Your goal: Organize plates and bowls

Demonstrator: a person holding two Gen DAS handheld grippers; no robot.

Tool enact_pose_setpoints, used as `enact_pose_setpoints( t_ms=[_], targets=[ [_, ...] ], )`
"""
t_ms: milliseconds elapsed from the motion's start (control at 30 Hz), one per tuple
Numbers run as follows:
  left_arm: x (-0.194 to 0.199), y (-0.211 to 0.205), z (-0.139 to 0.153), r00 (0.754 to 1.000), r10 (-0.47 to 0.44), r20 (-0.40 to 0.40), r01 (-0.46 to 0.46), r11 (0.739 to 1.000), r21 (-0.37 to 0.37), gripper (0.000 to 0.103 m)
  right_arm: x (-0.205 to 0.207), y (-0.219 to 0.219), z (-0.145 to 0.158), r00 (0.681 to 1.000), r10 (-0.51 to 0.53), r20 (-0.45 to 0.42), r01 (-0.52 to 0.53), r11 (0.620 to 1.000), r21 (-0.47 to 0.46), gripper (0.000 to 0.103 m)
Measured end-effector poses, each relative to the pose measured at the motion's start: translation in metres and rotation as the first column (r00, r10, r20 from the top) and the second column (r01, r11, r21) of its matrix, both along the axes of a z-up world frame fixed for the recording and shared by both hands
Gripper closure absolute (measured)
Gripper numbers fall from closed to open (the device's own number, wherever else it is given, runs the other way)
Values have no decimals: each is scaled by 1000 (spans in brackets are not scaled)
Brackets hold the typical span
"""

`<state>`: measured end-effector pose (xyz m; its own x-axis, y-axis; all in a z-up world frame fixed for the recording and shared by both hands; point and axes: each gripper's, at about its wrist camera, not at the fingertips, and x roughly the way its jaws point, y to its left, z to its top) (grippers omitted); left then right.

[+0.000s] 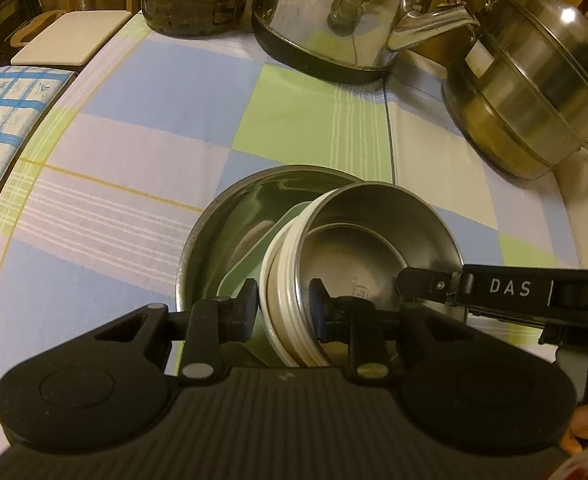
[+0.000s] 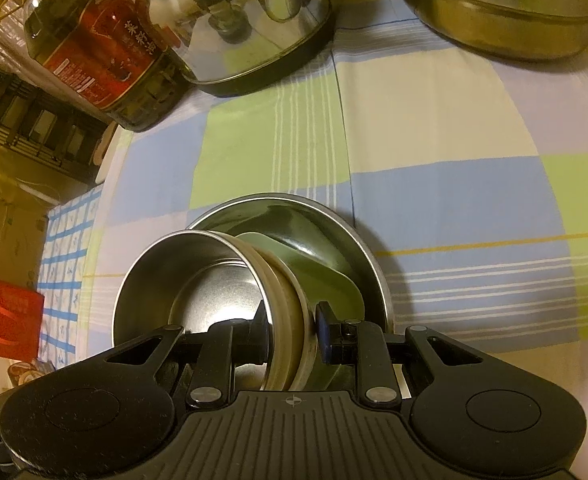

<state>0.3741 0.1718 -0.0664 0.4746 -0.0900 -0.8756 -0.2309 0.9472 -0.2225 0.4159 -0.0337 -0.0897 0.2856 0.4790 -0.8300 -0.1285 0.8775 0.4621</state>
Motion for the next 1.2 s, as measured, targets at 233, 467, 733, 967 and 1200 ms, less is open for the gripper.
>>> enact_pose_setpoints(
  t_ms=[233, 467, 733, 967, 1200],
  targets=[
    [0, 0, 0, 1000, -3, 6, 3, 1000, 7, 79, 0, -2, -2, 1000, -2, 7, 2, 1000, 16, 80],
    [-3, 2, -4, 1000, 0, 14, 0, 1000, -8, 79, -2, -5, -6, 1000, 3, 13, -3, 999, 32, 79],
    [-3, 0, -4, 1000, -5, 29, 5, 1000, 3, 79, 0, -5, -6, 1000, 10, 17, -11, 999, 40, 79],
    [-3, -2, -4, 999, -12, 39, 12, 1000, 15, 79, 1, -6, -6, 999, 24, 22, -24, 999, 38, 79],
    [-3, -3, -4, 999, -26, 42, 25, 999, 28, 79, 1, -5, -6, 999, 26, 21, -27, 999, 39, 80]
  ],
)
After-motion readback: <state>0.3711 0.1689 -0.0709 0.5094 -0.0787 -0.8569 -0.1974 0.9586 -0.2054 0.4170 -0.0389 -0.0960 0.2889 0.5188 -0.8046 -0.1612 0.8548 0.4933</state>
